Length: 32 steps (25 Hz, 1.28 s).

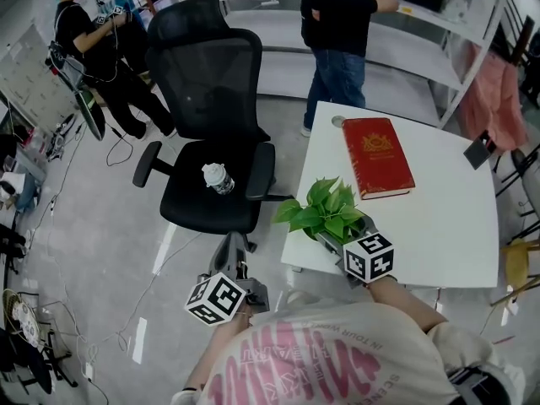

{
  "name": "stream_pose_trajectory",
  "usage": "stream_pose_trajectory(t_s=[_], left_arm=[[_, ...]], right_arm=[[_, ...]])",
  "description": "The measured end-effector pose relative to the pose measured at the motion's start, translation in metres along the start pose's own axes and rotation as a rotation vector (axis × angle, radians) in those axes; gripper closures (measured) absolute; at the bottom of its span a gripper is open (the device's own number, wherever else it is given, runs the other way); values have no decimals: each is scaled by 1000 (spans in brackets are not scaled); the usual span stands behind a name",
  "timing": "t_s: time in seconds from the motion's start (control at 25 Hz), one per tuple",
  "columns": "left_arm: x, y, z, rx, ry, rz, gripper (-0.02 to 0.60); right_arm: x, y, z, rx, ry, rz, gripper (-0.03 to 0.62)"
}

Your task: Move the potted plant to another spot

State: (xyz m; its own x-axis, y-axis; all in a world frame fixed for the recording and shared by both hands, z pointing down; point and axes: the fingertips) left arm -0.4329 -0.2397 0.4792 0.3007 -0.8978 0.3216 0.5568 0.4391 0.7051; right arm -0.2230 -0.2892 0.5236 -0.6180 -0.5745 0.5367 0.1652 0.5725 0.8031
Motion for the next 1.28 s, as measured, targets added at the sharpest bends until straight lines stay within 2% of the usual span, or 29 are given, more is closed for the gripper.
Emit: stream_pose_trajectory(t_s=[0.4, 0.72, 1.28], left_arm=[[-51, 24, -27, -14, -52, -49, 557], [-92, 65, -56, -26, -73, -77, 557], [-149, 137, -116, -14, -37, -75, 557]], right_arm=[[-41, 10, 7, -15, -35, -4, 209], [-87, 35, 11, -22, -59, -5, 209], [-184, 92, 16, -1, -49, -33, 210]])
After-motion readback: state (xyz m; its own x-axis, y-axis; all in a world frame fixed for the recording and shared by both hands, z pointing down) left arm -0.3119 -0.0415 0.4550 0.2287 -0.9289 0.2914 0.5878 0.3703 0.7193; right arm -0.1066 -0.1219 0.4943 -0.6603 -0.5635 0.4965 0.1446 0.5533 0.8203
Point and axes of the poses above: the fingertips, and each gripper's own axes: x forward along the fingers, z to its left, y out of its underside, and after that the axes turned 10 degrees about z, right-handed
